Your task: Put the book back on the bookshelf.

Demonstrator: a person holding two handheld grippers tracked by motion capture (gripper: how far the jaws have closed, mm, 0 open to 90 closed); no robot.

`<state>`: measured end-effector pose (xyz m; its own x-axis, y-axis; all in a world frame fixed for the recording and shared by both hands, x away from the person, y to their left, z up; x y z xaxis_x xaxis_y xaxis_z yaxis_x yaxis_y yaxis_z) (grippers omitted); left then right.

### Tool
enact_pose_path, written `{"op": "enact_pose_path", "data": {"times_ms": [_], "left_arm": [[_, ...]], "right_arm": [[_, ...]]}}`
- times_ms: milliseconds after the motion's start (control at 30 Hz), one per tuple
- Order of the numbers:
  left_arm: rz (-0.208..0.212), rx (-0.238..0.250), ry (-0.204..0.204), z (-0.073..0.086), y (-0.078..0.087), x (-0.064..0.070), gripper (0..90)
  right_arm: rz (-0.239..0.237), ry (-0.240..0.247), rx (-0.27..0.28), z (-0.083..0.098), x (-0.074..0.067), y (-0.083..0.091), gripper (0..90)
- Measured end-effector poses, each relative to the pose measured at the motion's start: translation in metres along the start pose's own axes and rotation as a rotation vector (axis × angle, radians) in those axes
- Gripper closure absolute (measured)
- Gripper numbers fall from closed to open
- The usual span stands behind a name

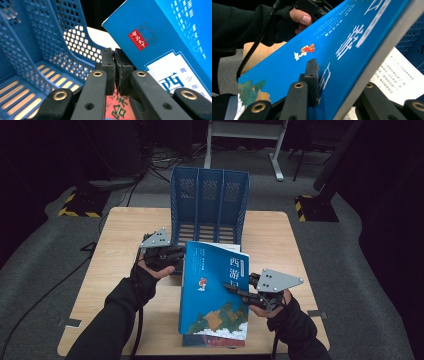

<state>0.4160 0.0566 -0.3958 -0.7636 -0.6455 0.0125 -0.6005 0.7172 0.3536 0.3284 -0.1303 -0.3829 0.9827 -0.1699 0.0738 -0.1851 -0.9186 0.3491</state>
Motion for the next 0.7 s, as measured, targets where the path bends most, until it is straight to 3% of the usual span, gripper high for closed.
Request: {"op": "enact_pose_path", "data": {"times_ms": [167,367,533,700], "left_arm": [[0.016,0.040,-0.015,-0.018,0.006,0.005,88.5],[0.011,0.069,-0.075,-0.037,0.015,0.012,89.0],[0.006,0.102,-0.091,-0.043,0.023,0.017,89.2],[0.008,0.133,-0.112,-0.044,0.035,0.024,86.9]], "right_arm": [[0.024,0.027,-0.001,-0.007,0.001,0.004,73.8],[0.059,0.062,0.001,-0.014,0.002,0.009,76.3],[0.098,0.112,0.018,-0.016,-0.001,0.009,77.6],[0.114,0.181,0.025,-0.016,-0.014,0.010,77.9]]}}
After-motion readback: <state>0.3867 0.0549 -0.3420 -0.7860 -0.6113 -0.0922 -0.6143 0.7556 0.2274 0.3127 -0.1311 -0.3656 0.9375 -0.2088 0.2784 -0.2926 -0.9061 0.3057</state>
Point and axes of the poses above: each handheld gripper's, and its own axes: y roughly backward along the jaws, z roughly out of its underside, x roughly to its right, the point moved 8 cm from there along -y, roughly forward along the jaws, and after that the axes turned 13 degrees about -z, right-handed, at the moved point
